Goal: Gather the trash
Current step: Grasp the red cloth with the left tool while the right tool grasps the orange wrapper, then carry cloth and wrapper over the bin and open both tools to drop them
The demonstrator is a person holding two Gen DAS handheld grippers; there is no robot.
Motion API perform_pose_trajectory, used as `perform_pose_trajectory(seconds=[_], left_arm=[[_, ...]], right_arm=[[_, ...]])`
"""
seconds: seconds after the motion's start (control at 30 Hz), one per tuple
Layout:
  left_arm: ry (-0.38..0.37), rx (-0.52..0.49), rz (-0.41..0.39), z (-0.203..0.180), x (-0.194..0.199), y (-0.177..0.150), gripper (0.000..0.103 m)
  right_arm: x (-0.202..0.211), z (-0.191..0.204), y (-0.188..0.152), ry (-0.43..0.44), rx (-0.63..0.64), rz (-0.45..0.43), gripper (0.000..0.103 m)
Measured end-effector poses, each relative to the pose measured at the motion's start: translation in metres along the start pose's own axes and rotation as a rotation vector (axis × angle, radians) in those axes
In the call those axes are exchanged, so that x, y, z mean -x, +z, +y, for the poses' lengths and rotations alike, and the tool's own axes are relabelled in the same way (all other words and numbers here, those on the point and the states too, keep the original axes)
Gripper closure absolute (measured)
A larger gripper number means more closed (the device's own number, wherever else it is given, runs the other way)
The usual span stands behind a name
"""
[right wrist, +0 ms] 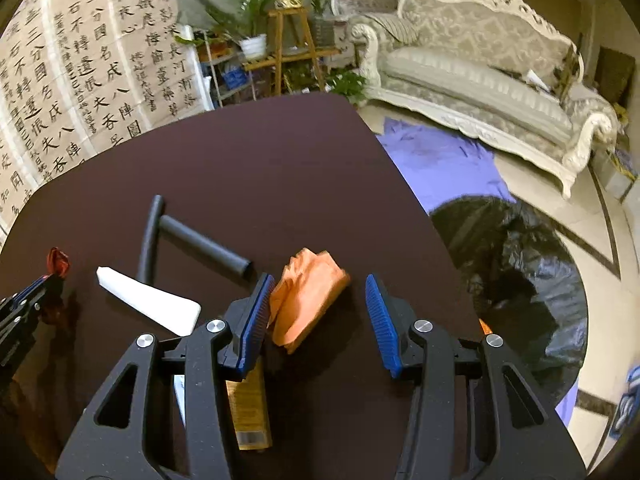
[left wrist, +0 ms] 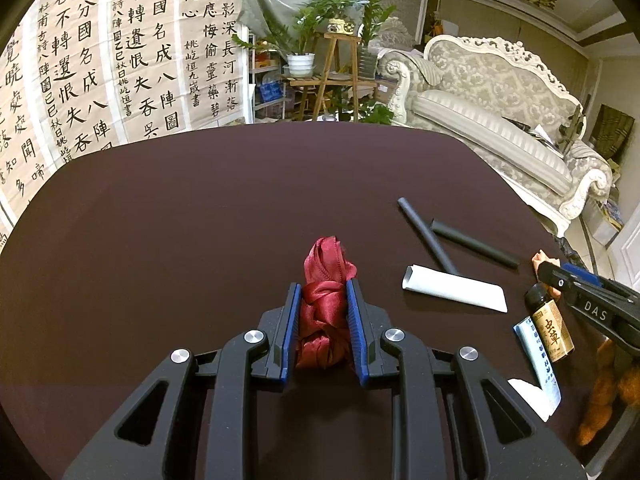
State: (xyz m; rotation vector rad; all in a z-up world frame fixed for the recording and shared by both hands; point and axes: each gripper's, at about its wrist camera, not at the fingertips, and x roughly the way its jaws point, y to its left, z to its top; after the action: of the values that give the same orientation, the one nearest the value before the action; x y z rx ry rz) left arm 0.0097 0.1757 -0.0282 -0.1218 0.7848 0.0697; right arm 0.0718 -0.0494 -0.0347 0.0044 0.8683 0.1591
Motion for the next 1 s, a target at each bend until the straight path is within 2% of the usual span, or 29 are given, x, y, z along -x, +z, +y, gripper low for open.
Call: perform_pose_trajectory(seconds=[0.13, 0.2, 0.4, 0.57, 0.8, 1.0], left_arm=[[-0.005, -0.005, 0.004, -0.004, -0.002, 0.0, 0.079], [-0.009, -0.006, 0.004, -0.008, -0.002, 0.001, 0.079], [-0.026, -0.016, -0.008, -0.018, 0.002, 0.005, 0.079], [-0.07, -0.027, -0.027, -0.037, 0.012, 0.01, 0.079], [-0.162, -0.091, -0.056, -0.095, 0.025, 0.014, 0.079], [-0.236, -0.169, -0.058, -0.156, 0.019, 0.013, 0.079]], right_arm=[[-0.002, -0.001, -0.003, 0.037, 0.003, 0.017, 0.059], [-0.002, 0.0, -0.004, 0.034, 0.018, 0.015, 0.076], [0.007, -0.007, -0.008, 0.032, 0.024, -0.007, 0.076], [0.025, -0.031, -0.015, 0.012, -0.006, -0.052, 0.076], [0.052, -0.088, -0.026, -0.09, -0.058, -0.122, 0.076], [0.06, -0.129, -0.031, -0.144, -0.1, -0.152, 0.076]])
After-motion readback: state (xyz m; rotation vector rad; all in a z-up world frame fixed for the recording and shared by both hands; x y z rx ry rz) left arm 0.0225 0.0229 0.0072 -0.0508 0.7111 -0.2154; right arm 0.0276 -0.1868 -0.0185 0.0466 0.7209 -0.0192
